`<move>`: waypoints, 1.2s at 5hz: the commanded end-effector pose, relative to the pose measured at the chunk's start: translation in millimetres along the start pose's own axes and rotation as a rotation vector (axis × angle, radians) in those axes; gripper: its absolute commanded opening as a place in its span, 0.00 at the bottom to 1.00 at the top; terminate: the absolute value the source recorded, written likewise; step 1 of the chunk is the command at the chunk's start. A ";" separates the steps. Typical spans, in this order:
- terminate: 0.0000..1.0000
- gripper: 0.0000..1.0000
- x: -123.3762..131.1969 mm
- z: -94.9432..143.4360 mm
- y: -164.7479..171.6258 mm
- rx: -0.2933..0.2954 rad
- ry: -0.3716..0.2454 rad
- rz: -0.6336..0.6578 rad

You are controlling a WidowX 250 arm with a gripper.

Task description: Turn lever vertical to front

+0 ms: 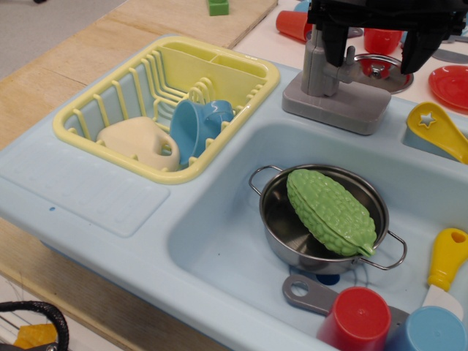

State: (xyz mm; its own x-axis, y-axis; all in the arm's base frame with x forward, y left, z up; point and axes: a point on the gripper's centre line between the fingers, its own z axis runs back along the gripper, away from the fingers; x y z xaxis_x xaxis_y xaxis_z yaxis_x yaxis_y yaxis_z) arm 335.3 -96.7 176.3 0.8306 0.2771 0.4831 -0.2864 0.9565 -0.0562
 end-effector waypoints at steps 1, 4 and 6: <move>0.00 0.00 13.4 5.0 -0.5 -0.029 -0.038 0.003; 0.00 0.00 1.0 17.6 7.6 -0.019 -0.063 0.054; 0.00 0.00 -16.7 11.8 27.7 -0.034 -0.050 0.135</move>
State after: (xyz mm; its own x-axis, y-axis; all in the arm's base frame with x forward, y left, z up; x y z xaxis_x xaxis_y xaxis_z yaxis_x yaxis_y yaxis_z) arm 312.2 -78.5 164.6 0.7700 0.3978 0.4989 -0.3747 0.9147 -0.1511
